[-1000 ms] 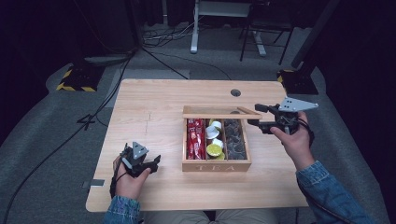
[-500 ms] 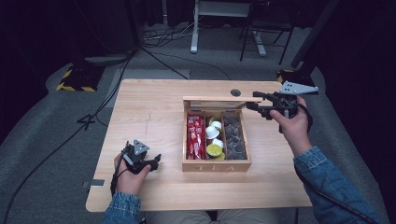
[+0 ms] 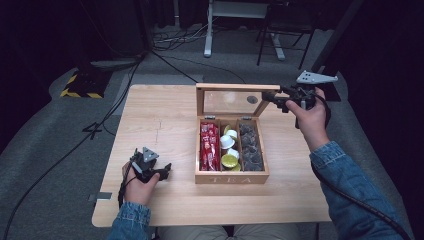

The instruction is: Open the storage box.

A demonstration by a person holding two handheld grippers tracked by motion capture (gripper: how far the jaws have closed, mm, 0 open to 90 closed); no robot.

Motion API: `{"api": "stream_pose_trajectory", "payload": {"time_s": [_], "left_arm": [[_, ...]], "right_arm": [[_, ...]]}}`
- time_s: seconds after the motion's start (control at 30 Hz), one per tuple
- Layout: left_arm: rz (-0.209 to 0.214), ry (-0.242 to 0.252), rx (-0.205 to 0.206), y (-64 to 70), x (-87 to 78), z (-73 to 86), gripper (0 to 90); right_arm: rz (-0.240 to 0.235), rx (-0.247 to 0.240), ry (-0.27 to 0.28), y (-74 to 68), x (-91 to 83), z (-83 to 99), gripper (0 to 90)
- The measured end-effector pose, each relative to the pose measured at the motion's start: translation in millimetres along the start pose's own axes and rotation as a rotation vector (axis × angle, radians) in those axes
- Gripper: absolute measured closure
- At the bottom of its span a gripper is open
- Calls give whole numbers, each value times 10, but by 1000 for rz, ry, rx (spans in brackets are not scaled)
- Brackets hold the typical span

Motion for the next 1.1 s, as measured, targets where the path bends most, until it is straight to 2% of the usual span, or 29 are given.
{"api": "stream_pose_trajectory", "payload": {"time_s": [0.17, 0.37, 0.47, 0.73, 0.83, 0.87, 1.1], "left_arm": [[-2, 2, 16, 6, 29, -28, 276], [11, 13, 1, -6, 67, -46, 279], [14, 20, -13, -23, 72, -53, 280], [6, 4, -9, -51, 97, -67, 277], [15, -7, -8, -40, 110, -58, 271], [16, -8, -11, -36, 115, -57, 267], [20, -14, -13, -32, 122, -50, 265]], "right_arm": [[27, 1, 3, 52, 102, -89, 513], [67, -7, -7, 135, 204, -170, 520], [77, 4, -7, 181, 251, -188, 520], [115, 52, 8, 316, 409, -218, 512], [131, 61, 1, 361, 471, -218, 500], [140, 66, -9, 382, 520, -203, 470], [182, 80, -3, 465, 698, -138, 417]]}}
Point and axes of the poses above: each handheld gripper's, and its own axes: x roughly forward along the jaws, z roughly out of its underside, y roughly to its right, the point moved 8 cm from there along x, roughly forward along the jaws, and after that the axes turned 8 degrees about z, right-handed, at the moved point
